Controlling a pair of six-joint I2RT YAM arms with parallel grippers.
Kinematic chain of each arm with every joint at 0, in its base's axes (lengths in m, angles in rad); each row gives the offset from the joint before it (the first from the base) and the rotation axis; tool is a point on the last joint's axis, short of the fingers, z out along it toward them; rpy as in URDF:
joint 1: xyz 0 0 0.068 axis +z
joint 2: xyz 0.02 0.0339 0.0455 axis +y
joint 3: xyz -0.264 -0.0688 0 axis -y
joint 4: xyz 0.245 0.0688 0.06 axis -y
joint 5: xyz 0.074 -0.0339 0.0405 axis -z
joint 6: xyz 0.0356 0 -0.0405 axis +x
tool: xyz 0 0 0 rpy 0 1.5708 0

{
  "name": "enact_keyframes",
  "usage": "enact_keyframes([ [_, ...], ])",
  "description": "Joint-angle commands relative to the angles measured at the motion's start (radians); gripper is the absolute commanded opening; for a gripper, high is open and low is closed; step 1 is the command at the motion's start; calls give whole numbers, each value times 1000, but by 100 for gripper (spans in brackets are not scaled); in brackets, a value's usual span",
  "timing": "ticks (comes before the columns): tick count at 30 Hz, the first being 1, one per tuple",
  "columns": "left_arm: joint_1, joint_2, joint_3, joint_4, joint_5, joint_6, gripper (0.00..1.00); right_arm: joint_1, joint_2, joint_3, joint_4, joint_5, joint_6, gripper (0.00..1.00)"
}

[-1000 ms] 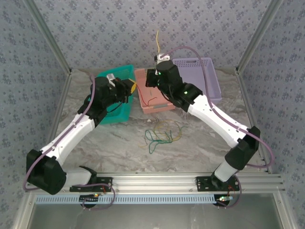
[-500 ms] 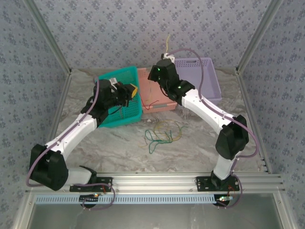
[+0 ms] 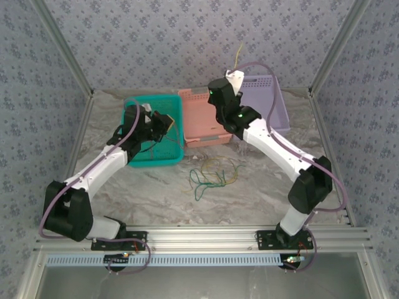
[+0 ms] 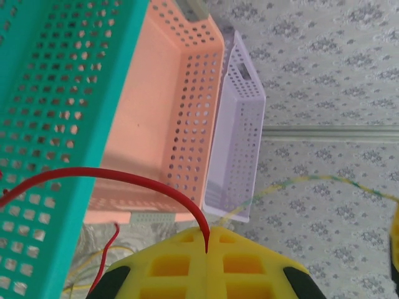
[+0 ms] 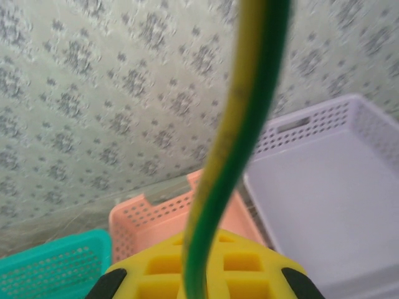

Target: Untangle the cables

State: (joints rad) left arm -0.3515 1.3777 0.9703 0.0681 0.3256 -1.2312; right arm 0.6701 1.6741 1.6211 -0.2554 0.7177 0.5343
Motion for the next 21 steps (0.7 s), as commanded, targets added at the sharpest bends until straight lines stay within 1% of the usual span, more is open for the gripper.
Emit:
enact_keyframes([
  [1, 43, 10, 31, 53, 34, 63, 0, 6, -80, -12, -1, 118, -79, 0],
  [3, 80, 6, 43, 19, 27, 57, 0, 14, -119, -36, 17, 118, -103, 0],
  [4, 109, 5, 32, 14, 23, 28, 0, 21, -142, -52, 29, 117, -115, 0],
  [5, 143, 10, 0, 62, 31, -27, 0, 31, -165, -70, 44, 114, -126, 0],
  [6, 173, 17, -44, 147, 42, -87, 0, 41, -185, -83, 53, 113, -135, 0],
  [8, 232, 54, -135, 335, 63, -251, 0, 67, -224, -116, 63, 113, -148, 0],
  [10, 267, 94, -190, 469, 66, -362, 0, 91, -260, -152, 72, 113, -151, 0],
  [12, 280, 113, -218, 479, 43, -428, 0, 114, -296, -191, 82, 118, -150, 0],
  [13, 282, 120, -225, 467, 25, -446, 2, 124, -312, -210, 84, 117, -146, 0],
  [14, 281, 123, -230, 445, 11, -457, 13, 135, -328, -226, 85, 117, -144, 0],
  [15, 280, 125, -237, 433, -3, -468, 25, 144, -339, -240, 85, 119, -142, 0],
  [16, 281, 127, -249, 452, -21, -479, 36, 153, -351, -255, 84, 125, -142, 0],
  [18, 285, 117, -265, 454, -42, -505, 48, 165, -374, -282, 81, 126, -135, 0],
  [19, 290, 102, -266, 437, -54, -506, 60, 168, -387, -297, 80, 123, -130, 0],
  [20, 296, 74, -260, 390, -70, -491, 73, 173, -398, -308, 74, 123, -126, 0],
  [21, 302, 41, -242, 316, -84, -462, 80, 177, -407, -317, 71, 124, -124, 0],
])
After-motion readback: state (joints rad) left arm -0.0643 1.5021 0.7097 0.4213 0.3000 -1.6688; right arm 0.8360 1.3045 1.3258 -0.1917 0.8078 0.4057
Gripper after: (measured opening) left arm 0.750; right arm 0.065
